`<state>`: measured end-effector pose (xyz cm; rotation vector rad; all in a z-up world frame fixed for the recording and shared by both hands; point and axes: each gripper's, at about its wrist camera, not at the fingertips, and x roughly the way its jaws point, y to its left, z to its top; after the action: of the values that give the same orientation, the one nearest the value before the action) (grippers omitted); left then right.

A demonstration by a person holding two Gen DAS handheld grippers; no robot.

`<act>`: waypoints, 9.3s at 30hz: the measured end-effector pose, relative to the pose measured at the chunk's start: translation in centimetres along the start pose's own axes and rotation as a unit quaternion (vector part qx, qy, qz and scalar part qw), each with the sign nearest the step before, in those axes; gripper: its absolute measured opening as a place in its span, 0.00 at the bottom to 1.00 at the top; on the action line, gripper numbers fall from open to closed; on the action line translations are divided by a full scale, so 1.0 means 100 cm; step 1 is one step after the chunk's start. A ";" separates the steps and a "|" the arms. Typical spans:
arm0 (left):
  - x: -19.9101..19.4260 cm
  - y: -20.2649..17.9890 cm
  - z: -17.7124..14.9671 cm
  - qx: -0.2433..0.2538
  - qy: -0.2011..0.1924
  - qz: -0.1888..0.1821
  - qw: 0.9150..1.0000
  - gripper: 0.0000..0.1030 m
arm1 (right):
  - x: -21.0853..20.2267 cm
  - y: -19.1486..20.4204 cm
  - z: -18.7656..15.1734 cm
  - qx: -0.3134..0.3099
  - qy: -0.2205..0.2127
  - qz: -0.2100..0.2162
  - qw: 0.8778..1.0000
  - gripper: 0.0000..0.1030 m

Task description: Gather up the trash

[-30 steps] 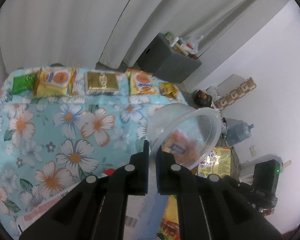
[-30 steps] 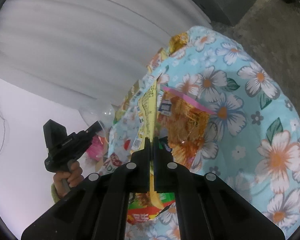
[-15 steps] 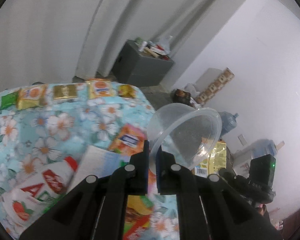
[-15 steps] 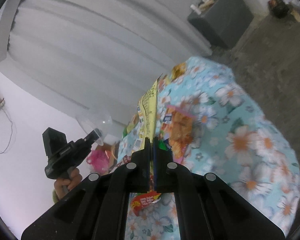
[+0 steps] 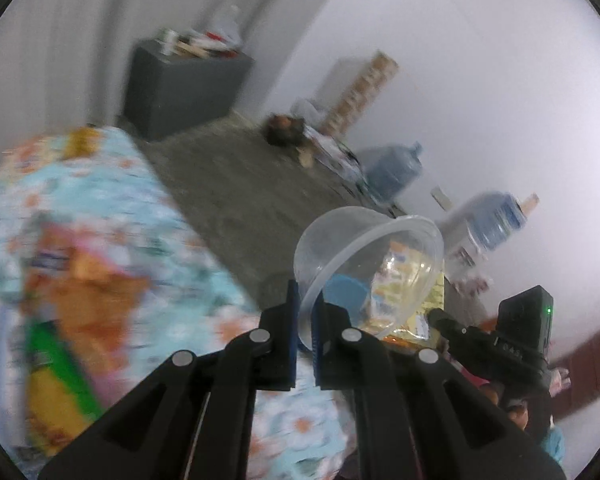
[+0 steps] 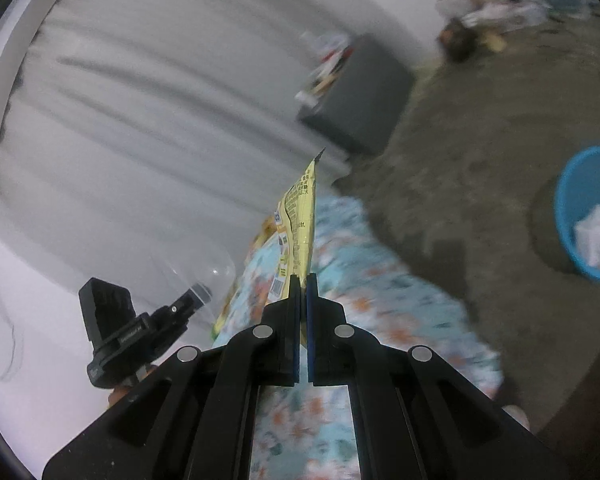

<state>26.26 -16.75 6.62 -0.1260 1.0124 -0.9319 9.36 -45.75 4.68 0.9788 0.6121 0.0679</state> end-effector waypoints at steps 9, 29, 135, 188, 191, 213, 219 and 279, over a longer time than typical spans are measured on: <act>0.170 -0.087 0.009 0.039 0.112 -0.012 0.993 0.05 | -0.056 -0.107 0.031 0.072 -0.109 -0.130 0.983 0.01; 0.451 -0.128 -0.053 0.036 0.299 0.037 0.953 0.41 | -0.035 -0.363 0.039 0.290 -0.099 -0.283 0.909 0.53; -0.094 0.220 -0.132 -0.113 -0.039 0.212 0.970 0.76 | 0.238 0.108 -0.126 -0.076 0.323 0.032 0.943 0.38; -0.144 0.117 -0.224 -0.128 -0.126 0.178 0.968 0.71 | 0.131 0.063 -0.162 -0.145 0.329 0.005 0.933 0.02; -0.113 0.103 -0.220 -0.091 -0.082 0.182 0.976 0.71 | 0.113 0.046 -0.152 -0.129 0.316 -0.005 0.940 0.04; -0.063 0.098 -0.196 -0.048 -0.024 0.220 0.974 0.75 | 0.148 0.011 -0.104 -0.066 0.336 0.025 0.939 0.51; -0.058 0.097 -0.198 -0.032 -0.025 0.232 0.972 0.73 | 0.157 0.022 -0.113 -0.080 0.350 0.014 0.933 0.44; -0.051 0.093 -0.201 -0.022 -0.027 0.251 0.967 0.72 | 0.180 0.035 -0.140 -0.060 0.366 0.020 0.929 0.17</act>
<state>15.48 -1.03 -5.73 0.0691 0.9526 -0.4405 17.88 -27.36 -6.45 0.8316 1.2561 0.5195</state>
